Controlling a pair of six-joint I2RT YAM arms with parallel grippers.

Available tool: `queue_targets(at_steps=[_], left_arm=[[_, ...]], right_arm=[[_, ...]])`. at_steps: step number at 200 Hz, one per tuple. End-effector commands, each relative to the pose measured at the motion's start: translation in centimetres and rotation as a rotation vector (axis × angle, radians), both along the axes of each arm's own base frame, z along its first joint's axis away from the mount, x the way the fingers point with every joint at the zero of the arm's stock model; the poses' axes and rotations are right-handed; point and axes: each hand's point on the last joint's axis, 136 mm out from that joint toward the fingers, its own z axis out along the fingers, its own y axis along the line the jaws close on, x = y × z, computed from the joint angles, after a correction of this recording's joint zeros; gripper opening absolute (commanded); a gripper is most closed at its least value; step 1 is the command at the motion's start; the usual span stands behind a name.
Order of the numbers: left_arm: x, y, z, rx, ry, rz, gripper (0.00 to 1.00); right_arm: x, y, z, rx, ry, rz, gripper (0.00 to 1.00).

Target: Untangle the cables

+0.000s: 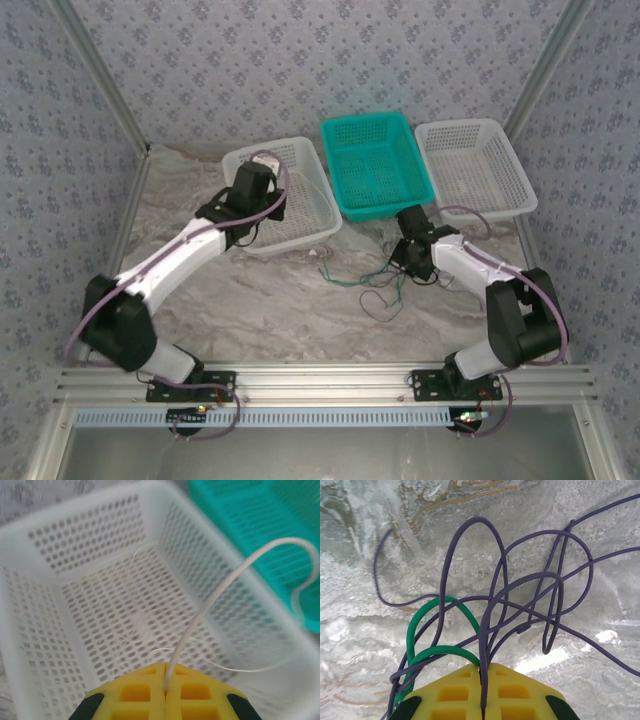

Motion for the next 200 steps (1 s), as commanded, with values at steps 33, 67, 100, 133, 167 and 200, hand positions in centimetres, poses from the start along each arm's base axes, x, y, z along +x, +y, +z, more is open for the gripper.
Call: queue_targets(at_steps=[33, 67, 100, 133, 167, 200], left_arm=[[1.1, -0.7, 5.1, -0.157, -0.100, -0.065, 0.64], [-4.3, -2.6, 11.8, -0.349, -0.169, -0.232, 0.72], [-9.5, -5.0, 11.5, -0.476, -0.068, -0.319, 0.72], [-12.5, -7.0, 8.6, -0.743, 0.114, -0.275, 0.72], [-13.9, -10.8, 6.0, -0.873, 0.256, -0.317, 0.70], [-13.5, -13.4, 4.7, -0.935, 0.315, -0.339, 0.60]], right_arm=[[-0.8, 0.6, 3.6, 0.037, -0.060, 0.056, 0.00], [-1.7, 0.0, 5.0, 0.026, -0.083, 0.080, 0.00], [-2.5, -0.5, 7.2, 0.036, -0.130, 0.095, 0.00], [-2.4, -0.5, 10.1, 0.120, -0.222, 0.044, 0.00], [-1.7, 0.7, 12.8, 0.225, -0.314, 0.049, 0.00], [-1.6, 1.3, 13.2, 0.270, -0.320, 0.043, 0.00]])
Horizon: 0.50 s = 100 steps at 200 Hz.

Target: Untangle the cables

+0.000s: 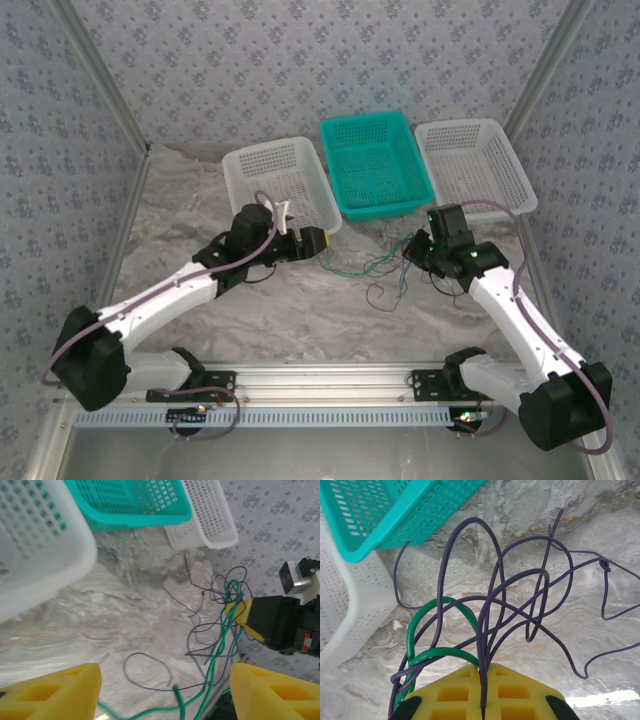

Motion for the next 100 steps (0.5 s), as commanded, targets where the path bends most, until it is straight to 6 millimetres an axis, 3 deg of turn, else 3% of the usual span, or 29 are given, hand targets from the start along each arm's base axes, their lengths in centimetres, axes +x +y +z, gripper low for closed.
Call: queue_targets(at_steps=[1, 24, 36, 50, 58, 69, 73, 80, 85, 91, 100], left_arm=[[0.3, -2.3, 2.9, -0.163, -0.009, -0.033, 0.59], [0.8, -3.2, 2.3, -0.151, 0.001, -0.043, 0.44], [0.9, -3.2, 1.8, -0.132, 0.017, -0.039, 0.27], [0.8, -3.1, 1.6, -0.121, 0.019, -0.040, 0.00], [0.8, -3.0, 2.0, -0.120, 0.010, -0.043, 0.00], [0.7, -3.1, 2.7, -0.120, -0.011, -0.054, 0.00], [0.6, -3.1, 3.0, -0.117, -0.017, -0.059, 0.00], [0.6, -3.2, 3.3, -0.108, -0.033, -0.066, 0.00], [0.7, -3.1, 3.3, -0.096, -0.039, -0.065, 0.00], [0.7, -3.1, 3.3, -0.080, -0.042, -0.064, 0.00], [0.8, -3.0, 3.0, -0.054, -0.041, -0.061, 0.00]], right_arm=[[0.5, 0.9, 1.7, 0.074, -0.033, 0.001, 0.00], [0.3, 0.9, 1.4, 0.086, -0.027, -0.011, 0.00], [0.3, 0.7, 1.1, 0.081, -0.026, -0.022, 0.00], [0.1, 0.2, 0.4, 0.061, -0.015, -0.039, 0.00], [0.0, -0.1, -0.3, 0.041, -0.004, -0.042, 0.00], [-0.2, -0.4, -1.7, 0.005, 0.017, -0.032, 0.17], [-0.4, -0.6, -2.2, -0.012, 0.030, -0.028, 0.31], [-0.9, -1.3, -3.0, -0.057, 0.060, -0.038, 0.65], [-1.4, -2.3, -3.5, -0.107, 0.095, -0.062, 0.80], [-2.1, -3.5, -3.6, -0.165, 0.132, -0.090, 0.89], [-3.0, -4.8, -3.1, -0.233, 0.160, -0.090, 0.92]])
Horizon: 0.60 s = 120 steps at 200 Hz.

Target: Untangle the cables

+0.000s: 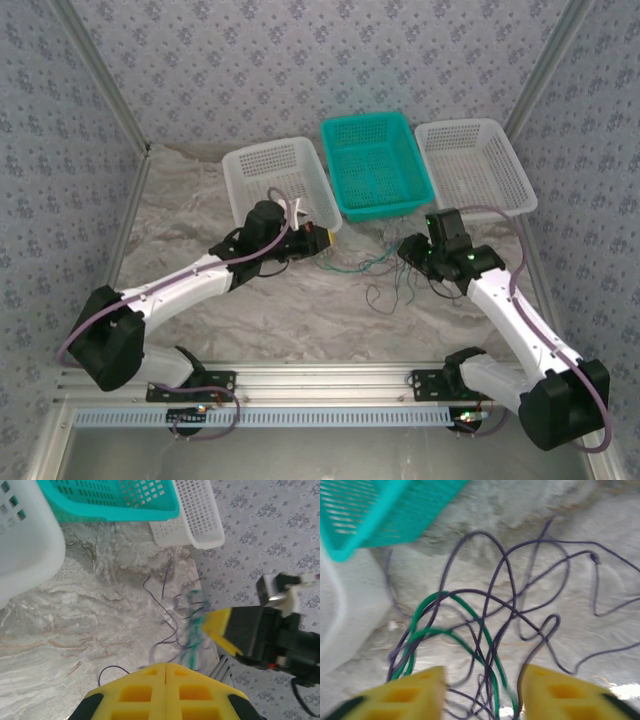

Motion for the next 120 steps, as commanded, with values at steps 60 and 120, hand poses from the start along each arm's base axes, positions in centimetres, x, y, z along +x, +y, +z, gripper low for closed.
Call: queue_targets(at_steps=[60, 120], left_arm=[[0.3, -1.6, 1.3, 0.026, -0.039, -0.029, 0.00], [0.0, -2.2, 1.9, 0.036, -0.054, -0.037, 0.00]], right_arm=[[-1.4, 6.7, 12.0, 0.089, -0.503, 0.552, 0.83], [-3.9, 16.6, 10.0, 0.106, -0.914, 0.906, 0.78]])
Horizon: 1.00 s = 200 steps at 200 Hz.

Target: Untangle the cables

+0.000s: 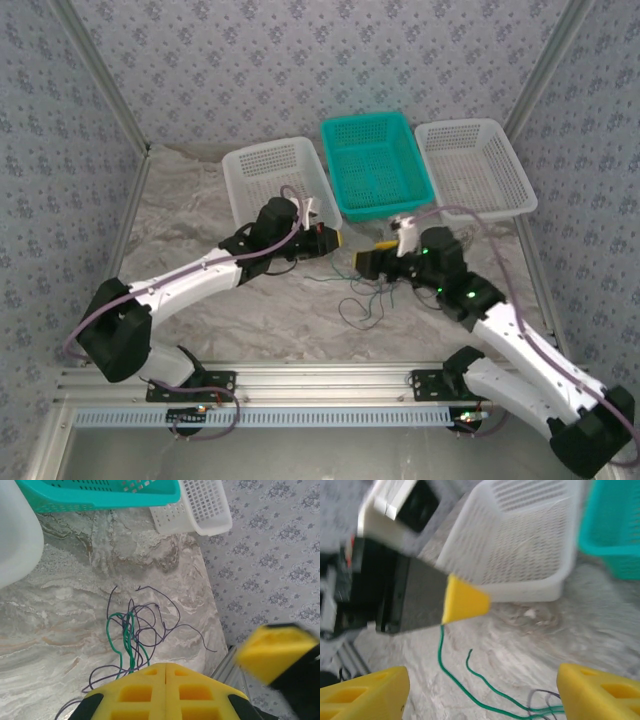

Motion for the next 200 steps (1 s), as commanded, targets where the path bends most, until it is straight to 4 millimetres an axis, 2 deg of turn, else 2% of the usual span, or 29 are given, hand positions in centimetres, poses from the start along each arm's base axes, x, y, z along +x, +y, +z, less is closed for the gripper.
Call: queue_targets(at_steps=[1, 24, 59, 73, 88, 94, 110, 128, 137, 148, 166, 200], left_arm=[[0.5, -0.5, 2.7, -0.028, -0.060, 0.000, 0.00], [0.5, -0.4, 3.2, -0.029, -0.071, 0.003, 0.00], [0.6, -0.5, 3.6, -0.030, -0.081, -0.002, 0.00], [0.6, -0.4, 3.7, -0.031, -0.082, 0.001, 0.00], [0.6, -0.3, 4.1, -0.034, -0.093, 0.006, 0.00], [0.5, -0.1, 4.4, -0.038, -0.104, 0.009, 0.00], [0.3, 1.0, 5.8, -0.062, -0.161, 0.040, 0.23], [-0.3, 3.1, 7.9, -0.077, -0.236, 0.098, 0.52], [-0.7, 4.3, 8.6, -0.088, -0.252, 0.129, 0.62], [-1.5, 5.2, 9.1, -0.129, -0.249, 0.152, 0.66], [-2.5, 6.0, 9.1, -0.225, -0.214, 0.176, 0.68], [-3.5, 5.7, 6.3, -0.285, -0.095, 0.175, 0.68]], right_arm=[[-0.4, 3.5, 2.1, 0.045, -0.271, 0.128, 0.78], [-0.3, 4.8, 0.1, 0.030, -0.273, 0.157, 0.72], [0.8, 6.5, -1.3, 0.025, -0.227, 0.178, 0.49], [1.1, 7.1, -1.5, 0.021, -0.206, 0.190, 0.33], [1.3, 7.5, -1.4, 0.020, -0.199, 0.203, 0.07], [1.5, 7.4, -1.3, 0.020, -0.197, 0.188, 0.00], [1.9, 6.4, -0.8, 0.034, -0.203, 0.119, 0.00], [2.3, 4.4, 0.3, 0.068, -0.215, 0.007, 0.00], [2.4, 3.4, 0.9, 0.086, -0.218, -0.040, 0.00], [2.3, 2.4, 1.7, 0.110, -0.224, -0.089, 0.00], [2.3, 0.9, 2.9, 0.151, -0.227, -0.159, 0.00], [2.4, -0.1, 5.3, 0.239, -0.242, -0.210, 0.00]])
